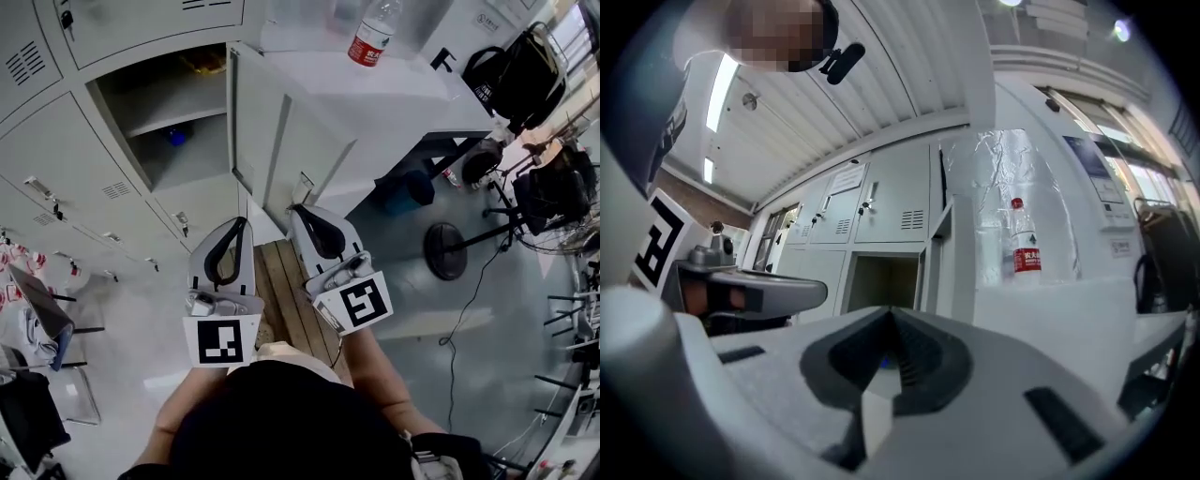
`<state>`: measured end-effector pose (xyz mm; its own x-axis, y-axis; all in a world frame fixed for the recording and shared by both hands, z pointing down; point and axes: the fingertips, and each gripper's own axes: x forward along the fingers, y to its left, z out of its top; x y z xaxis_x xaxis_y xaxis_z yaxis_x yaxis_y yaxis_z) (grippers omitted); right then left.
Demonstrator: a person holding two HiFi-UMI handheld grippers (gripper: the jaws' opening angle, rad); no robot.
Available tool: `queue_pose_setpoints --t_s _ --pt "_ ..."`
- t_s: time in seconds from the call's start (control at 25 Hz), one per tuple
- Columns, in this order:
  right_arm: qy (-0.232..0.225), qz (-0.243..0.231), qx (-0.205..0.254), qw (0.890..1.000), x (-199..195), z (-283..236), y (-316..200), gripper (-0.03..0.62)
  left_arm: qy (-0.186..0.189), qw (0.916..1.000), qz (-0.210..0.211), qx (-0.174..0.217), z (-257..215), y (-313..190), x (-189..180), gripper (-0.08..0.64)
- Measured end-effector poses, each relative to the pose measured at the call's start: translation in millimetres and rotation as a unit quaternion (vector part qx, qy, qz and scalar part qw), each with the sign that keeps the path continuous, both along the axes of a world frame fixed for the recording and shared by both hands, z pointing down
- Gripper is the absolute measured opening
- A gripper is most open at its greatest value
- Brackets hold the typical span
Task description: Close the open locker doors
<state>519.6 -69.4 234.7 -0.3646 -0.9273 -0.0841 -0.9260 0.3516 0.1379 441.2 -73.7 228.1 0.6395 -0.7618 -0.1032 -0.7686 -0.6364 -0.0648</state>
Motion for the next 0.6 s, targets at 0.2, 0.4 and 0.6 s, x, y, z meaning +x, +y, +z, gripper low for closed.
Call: queue_pose_setpoints --t_s 0.2,0.4,0.6 --pt "0.008 0.005 -0.001 1.000 25 5 -2 0.002 -0.005 1.0000 0.004 -0.005 8 -8 20 0.003" --pt "-0.008 -0.008 -0.009 1.000 55 20 -9 0.002 -0.028 0.9996 0.005 -0.004 20 -12 42 0.003" --pt "-0.017 -0.054 -0.040 0.998 71 42 -16 0.008 -0.040 0.9992 0.000 0.004 25 -17 56 0.003"
